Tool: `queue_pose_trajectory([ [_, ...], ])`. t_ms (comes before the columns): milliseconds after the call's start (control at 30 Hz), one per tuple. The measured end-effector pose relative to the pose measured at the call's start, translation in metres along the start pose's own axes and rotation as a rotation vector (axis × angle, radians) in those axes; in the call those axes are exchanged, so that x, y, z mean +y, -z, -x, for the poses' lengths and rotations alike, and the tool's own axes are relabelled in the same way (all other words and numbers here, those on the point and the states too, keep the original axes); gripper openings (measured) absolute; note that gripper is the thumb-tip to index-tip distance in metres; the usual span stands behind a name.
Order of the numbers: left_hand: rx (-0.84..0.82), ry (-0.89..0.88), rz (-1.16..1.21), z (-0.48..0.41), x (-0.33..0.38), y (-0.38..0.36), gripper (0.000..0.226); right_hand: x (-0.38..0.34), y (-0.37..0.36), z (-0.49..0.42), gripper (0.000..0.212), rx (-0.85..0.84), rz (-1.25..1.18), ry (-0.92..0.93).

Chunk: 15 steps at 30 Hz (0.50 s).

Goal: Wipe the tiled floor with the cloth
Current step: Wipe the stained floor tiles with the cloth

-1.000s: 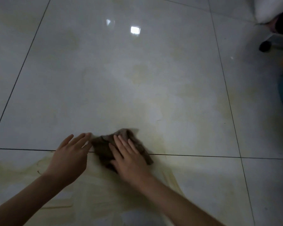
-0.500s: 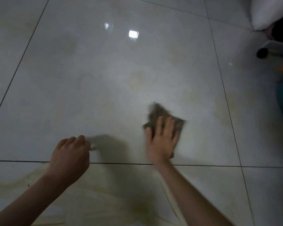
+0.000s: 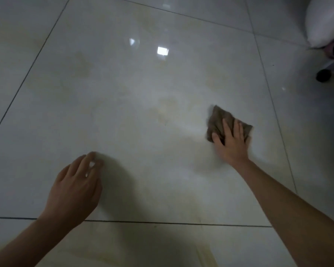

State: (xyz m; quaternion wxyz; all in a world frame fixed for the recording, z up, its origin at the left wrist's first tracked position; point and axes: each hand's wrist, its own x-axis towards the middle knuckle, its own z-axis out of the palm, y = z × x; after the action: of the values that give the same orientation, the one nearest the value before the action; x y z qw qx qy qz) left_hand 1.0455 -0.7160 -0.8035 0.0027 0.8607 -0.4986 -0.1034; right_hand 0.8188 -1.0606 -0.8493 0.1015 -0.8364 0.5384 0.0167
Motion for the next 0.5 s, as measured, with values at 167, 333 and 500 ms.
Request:
queue_pose_trajectory([
  [167, 0.048, -0.007, 0.129, 0.000, -0.009, -0.003, 0.058, -0.138, -0.036, 0.004, 0.059, 0.155, -0.041, 0.032],
  [333, 0.153, 0.065, 0.222, 0.008, -0.030, -0.006, 0.056, -0.218, -0.066, 0.115, 0.042, 0.038, -0.259, 0.910],
  [500, 0.181, 0.170, 0.191, 0.023, -0.065, -0.013, 0.057, -0.188, -0.015, 0.023, 0.031, -0.189, -0.348, 0.933],
])
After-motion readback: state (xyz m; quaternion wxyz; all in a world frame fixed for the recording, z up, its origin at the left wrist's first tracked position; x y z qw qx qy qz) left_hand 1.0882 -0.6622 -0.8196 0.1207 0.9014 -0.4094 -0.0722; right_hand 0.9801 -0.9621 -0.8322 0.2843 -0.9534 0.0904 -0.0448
